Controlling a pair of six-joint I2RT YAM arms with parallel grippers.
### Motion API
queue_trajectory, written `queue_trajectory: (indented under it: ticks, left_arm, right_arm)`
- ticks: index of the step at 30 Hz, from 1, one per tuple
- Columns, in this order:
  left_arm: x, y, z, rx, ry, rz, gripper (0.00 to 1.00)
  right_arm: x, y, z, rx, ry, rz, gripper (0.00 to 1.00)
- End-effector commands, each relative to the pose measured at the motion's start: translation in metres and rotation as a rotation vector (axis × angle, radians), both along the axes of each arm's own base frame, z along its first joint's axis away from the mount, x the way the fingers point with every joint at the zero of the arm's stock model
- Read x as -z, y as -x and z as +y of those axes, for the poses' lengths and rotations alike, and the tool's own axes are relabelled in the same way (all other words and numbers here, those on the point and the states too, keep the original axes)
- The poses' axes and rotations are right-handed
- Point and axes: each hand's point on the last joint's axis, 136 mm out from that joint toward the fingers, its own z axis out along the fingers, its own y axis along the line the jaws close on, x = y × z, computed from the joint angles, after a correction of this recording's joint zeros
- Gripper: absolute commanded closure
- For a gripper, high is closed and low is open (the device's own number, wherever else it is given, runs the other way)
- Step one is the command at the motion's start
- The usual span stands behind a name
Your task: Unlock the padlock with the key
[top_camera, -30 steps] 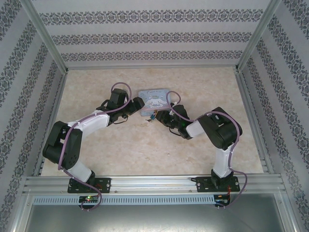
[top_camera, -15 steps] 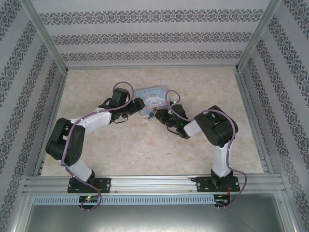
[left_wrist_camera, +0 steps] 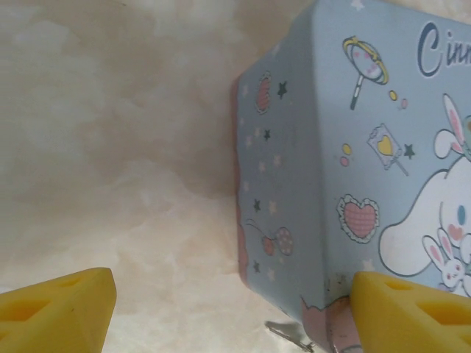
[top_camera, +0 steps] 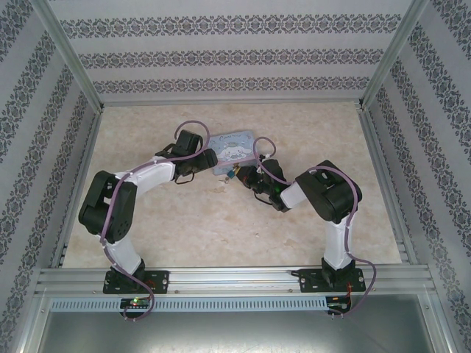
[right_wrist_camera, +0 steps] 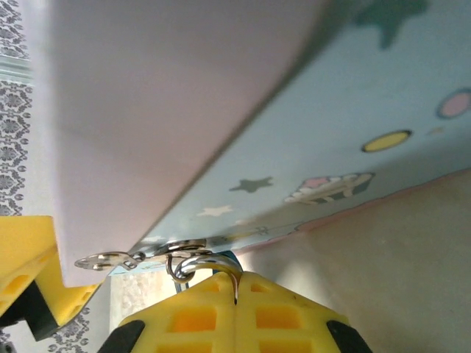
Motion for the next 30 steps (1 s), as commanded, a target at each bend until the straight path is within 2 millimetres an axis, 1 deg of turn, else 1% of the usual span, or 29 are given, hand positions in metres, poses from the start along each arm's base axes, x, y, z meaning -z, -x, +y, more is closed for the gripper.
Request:
queue_trajectory:
  ticks: [1,12,19,25,30]
  left_arm:
    - [0.011,0.007,0.008,0.006,-0.084,0.037,0.17]
    - [0.027,0.016,0.011,-0.003,-0.109,0.078,0.18]
    - [0.034,0.019,0.012,0.000,-0.125,0.104,0.18]
    - [0.038,0.020,0.012,0.003,-0.123,0.115,0.18]
    - [0.039,0.020,0.010,0.004,-0.111,0.112,0.18]
  right_arm:
    - [0.000,-0.007,-0.011,0.063,-0.038,0.002,1.00]
    - [-0.005,-0.019,-0.027,0.183,-0.147,0.031,1.00]
    - [-0.004,-0.024,-0.037,0.213,-0.158,0.044,1.00]
    - [-0.001,-0.015,-0.060,0.249,-0.139,0.056,1.00]
    - [-0.003,-0.007,-0.079,0.269,-0.119,0.051,1.00]
